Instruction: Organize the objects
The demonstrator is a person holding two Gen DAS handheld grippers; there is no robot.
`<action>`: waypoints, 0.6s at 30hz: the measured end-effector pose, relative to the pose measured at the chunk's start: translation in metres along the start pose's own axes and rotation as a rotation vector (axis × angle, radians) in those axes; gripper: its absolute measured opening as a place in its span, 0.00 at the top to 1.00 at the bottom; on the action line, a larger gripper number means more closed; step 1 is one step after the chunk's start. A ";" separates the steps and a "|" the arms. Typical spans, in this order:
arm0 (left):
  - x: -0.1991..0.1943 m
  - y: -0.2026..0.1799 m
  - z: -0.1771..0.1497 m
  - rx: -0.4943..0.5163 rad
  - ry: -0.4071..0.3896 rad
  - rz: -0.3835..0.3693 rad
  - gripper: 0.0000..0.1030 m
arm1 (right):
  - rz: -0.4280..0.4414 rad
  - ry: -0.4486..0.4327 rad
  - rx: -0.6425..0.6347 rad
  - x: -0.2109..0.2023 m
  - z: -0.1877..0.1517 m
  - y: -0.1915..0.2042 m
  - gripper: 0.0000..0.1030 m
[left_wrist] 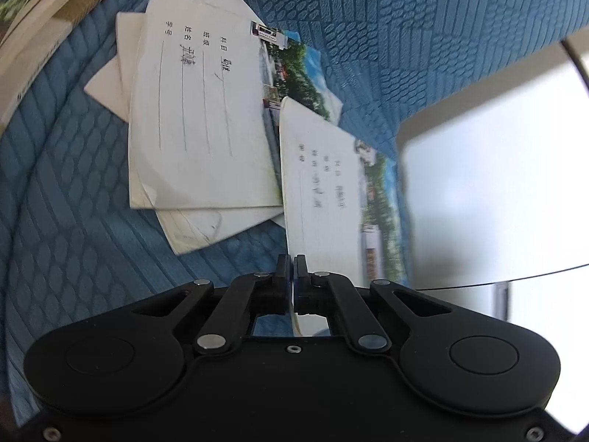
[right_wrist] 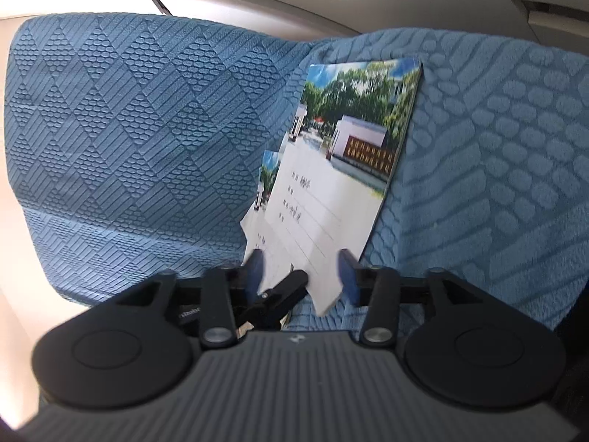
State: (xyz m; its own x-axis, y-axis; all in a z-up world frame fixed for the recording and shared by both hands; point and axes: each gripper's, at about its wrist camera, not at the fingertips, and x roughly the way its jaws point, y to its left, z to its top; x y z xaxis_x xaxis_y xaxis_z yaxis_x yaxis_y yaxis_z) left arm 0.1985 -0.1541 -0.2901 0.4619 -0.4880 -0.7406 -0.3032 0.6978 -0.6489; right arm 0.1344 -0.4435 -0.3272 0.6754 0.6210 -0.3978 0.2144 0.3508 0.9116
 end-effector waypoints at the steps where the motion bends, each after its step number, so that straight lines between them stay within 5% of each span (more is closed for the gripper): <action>1: -0.003 0.000 0.000 -0.013 -0.001 -0.017 1.00 | 0.007 0.005 0.005 0.001 -0.001 0.001 0.38; 15: -0.041 -0.015 -0.017 -0.039 0.015 -0.138 1.00 | 0.081 0.049 0.053 0.004 -0.003 -0.002 0.34; 17: -0.044 -0.013 -0.023 -0.038 0.024 -0.145 1.00 | 0.082 0.039 0.055 0.002 -0.003 -0.003 0.44; 18: -0.046 -0.011 -0.027 -0.039 0.026 -0.147 1.00 | 0.069 0.024 0.036 -0.001 -0.002 -0.002 0.63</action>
State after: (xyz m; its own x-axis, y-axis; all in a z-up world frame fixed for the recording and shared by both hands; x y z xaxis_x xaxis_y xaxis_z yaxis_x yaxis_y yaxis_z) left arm 0.1584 -0.1533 -0.2532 0.4817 -0.5975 -0.6410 -0.2661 0.5972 -0.7567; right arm 0.1318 -0.4433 -0.3284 0.6724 0.6597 -0.3356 0.1935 0.2810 0.9400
